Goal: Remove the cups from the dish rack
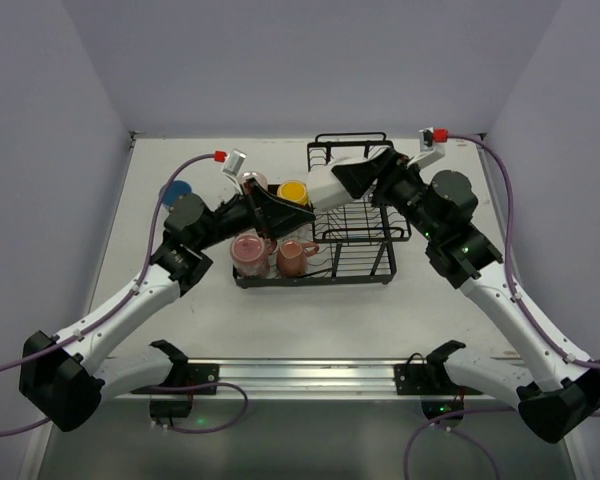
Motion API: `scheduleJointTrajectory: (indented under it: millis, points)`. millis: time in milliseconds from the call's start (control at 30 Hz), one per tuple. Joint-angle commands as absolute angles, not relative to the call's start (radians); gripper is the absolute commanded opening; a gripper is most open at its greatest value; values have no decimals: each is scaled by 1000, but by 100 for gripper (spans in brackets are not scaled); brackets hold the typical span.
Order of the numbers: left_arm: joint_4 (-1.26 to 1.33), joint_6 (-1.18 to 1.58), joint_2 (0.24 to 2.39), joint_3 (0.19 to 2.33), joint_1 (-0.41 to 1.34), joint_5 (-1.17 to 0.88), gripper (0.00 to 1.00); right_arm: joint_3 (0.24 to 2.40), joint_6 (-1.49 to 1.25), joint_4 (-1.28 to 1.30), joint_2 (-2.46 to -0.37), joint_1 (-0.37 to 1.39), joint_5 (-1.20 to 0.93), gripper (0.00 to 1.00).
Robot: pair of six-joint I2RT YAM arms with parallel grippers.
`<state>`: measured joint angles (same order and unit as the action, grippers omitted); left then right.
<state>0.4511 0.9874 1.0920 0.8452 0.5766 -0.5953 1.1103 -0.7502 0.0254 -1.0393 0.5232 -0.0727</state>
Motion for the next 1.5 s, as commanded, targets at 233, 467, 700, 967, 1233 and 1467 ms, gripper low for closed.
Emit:
scheduleJointTrajectory:
  millis: [233, 467, 700, 967, 1233, 1467]
  points:
    - [624, 1006, 1103, 899, 633, -490, 80, 1002, -1005, -343, -1020, 601, -250, 5]
    - [719, 1002, 1048, 853, 643, -400, 39, 965, -1077, -472, -1074, 676, -265, 11]
    - [415, 816, 850, 900, 641, -175, 0, 948, -1054, -470, -1049, 681, -269, 99]
    - [-407, 539, 848, 1230, 640, 322, 0, 971, -845, -197, -939, 681, -166, 99]
    - [-842, 462, 1061, 1390, 482, 466, 0, 1049, -609, 83, -870, 683, -144, 99]
    - [-781, 396, 1068, 1163, 148, 252, 0, 1083, -512, 227, -887, 684, -173, 99]
